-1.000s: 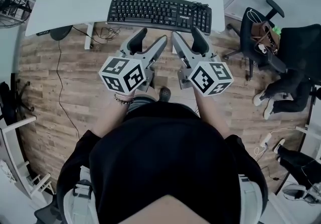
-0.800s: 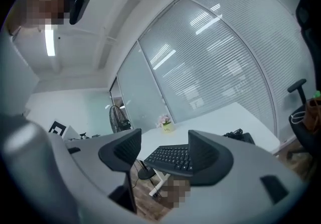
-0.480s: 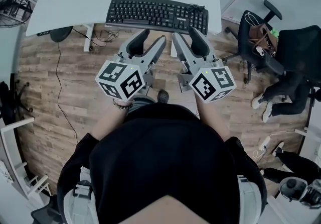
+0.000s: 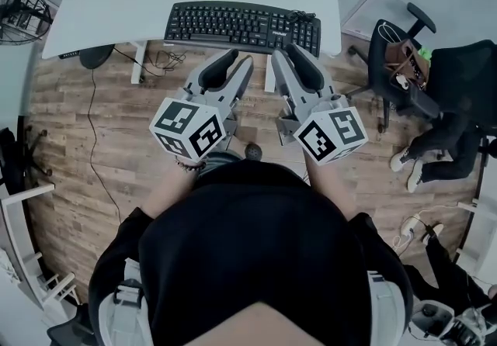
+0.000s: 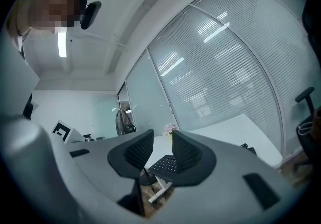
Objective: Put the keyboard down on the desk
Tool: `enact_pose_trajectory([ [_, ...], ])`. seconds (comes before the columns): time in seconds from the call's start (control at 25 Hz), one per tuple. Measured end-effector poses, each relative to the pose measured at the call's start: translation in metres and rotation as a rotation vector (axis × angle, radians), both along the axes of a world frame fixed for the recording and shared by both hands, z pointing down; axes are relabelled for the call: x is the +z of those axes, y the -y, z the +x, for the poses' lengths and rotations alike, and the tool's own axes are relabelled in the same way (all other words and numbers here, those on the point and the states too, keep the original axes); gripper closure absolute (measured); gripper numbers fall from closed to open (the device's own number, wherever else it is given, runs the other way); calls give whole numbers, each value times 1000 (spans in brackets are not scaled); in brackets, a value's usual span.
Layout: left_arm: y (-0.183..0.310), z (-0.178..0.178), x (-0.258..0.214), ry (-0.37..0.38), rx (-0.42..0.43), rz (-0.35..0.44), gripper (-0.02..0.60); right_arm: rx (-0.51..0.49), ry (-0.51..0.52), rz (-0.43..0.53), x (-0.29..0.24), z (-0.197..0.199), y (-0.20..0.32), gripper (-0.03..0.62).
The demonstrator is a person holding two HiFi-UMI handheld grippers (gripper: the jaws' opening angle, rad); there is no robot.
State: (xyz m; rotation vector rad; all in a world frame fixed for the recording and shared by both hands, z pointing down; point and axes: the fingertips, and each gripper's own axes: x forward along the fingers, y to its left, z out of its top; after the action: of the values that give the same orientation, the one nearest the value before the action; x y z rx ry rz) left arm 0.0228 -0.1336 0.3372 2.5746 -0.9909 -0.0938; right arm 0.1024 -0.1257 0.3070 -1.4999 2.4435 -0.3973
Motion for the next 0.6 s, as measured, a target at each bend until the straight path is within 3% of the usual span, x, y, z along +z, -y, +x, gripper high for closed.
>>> enact_pose_trajectory([
  [0.6,-2,6,-5,4,13,17,537,20,11,32,-8,6,-4,566],
])
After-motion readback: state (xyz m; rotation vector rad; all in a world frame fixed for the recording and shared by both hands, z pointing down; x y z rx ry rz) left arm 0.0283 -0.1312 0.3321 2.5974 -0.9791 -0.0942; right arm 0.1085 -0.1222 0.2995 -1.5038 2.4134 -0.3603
